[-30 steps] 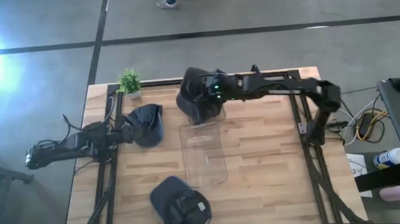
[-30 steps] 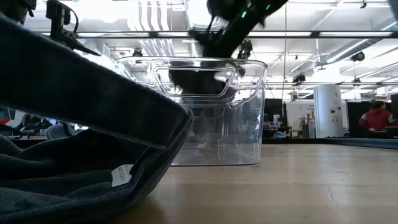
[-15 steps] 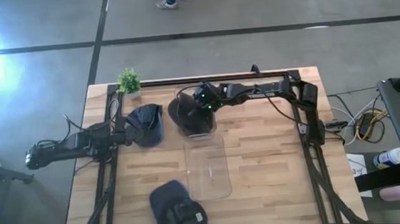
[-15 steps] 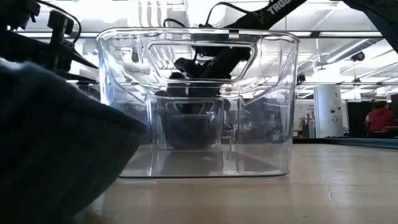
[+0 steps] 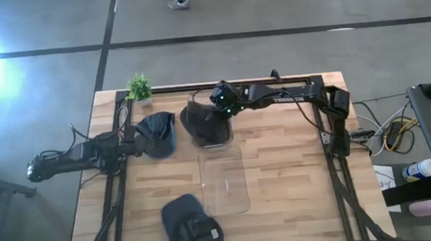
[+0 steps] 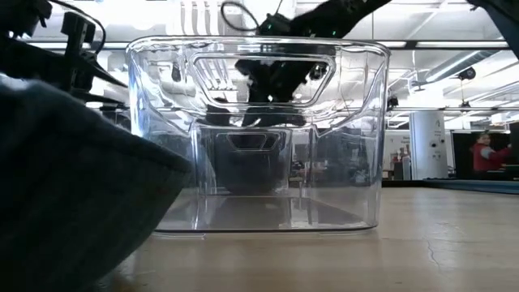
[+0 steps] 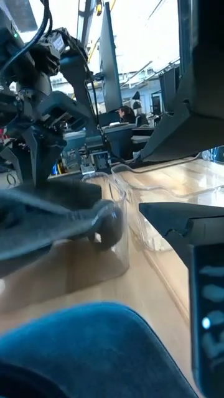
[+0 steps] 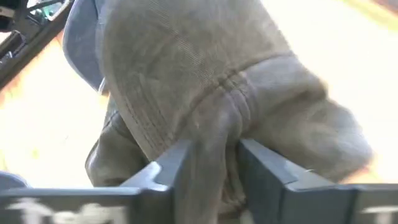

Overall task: Pick & Place hat
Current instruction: Put the black cap into the top transparent bin, then put the top blue cap into the bottom transparent bin

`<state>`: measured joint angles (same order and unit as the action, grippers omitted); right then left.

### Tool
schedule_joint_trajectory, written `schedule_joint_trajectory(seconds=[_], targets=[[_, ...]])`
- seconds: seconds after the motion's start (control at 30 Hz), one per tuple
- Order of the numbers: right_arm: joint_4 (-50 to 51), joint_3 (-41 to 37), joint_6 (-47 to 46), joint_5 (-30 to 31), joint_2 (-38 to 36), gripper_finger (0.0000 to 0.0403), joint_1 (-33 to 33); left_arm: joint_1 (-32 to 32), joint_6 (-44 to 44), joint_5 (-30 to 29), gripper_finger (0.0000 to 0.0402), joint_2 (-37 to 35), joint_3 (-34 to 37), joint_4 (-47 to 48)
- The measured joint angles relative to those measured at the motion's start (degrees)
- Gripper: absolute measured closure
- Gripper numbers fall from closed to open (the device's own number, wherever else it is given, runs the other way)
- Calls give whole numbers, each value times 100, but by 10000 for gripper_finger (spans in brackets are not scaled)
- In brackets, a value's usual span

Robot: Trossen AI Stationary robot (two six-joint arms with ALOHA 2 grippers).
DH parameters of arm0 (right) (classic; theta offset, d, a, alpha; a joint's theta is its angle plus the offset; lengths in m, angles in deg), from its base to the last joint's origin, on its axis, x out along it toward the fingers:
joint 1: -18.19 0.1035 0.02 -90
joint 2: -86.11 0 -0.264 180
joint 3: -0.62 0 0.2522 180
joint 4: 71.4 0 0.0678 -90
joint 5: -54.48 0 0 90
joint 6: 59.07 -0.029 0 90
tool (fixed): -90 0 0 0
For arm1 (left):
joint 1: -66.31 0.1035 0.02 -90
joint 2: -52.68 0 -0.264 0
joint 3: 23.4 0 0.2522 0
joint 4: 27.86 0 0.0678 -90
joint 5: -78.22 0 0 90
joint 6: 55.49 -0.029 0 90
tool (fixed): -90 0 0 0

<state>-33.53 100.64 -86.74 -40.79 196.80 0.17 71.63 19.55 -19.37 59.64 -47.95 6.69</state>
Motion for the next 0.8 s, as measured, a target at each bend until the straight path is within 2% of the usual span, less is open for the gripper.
schedule_joint_trajectory(seconds=[0.17, 0.33, 0.5, 0.7, 0.8], targets=[[191, 50, 569, 414, -437, 218, 24, 0, -495, -69, 291, 139, -347, 91], [531, 53, 769, 781, -923, 188, 25, 2, -1059, -445, 304, 693, -985, 1081], [1151, 53, 801, 1153, -1412, 181, 39, 0, -1527, -502, 317, 1740, -1511, 1830], [1998, 31, 622, 1574, -1737, 181, 39, 4, -1777, -1020, 319, 3274, -1916, 1890], [2261, -22, 555, 1732, -1853, 179, 39, 30, -2365, -1081, 319, 3913, -2158, 1884]])
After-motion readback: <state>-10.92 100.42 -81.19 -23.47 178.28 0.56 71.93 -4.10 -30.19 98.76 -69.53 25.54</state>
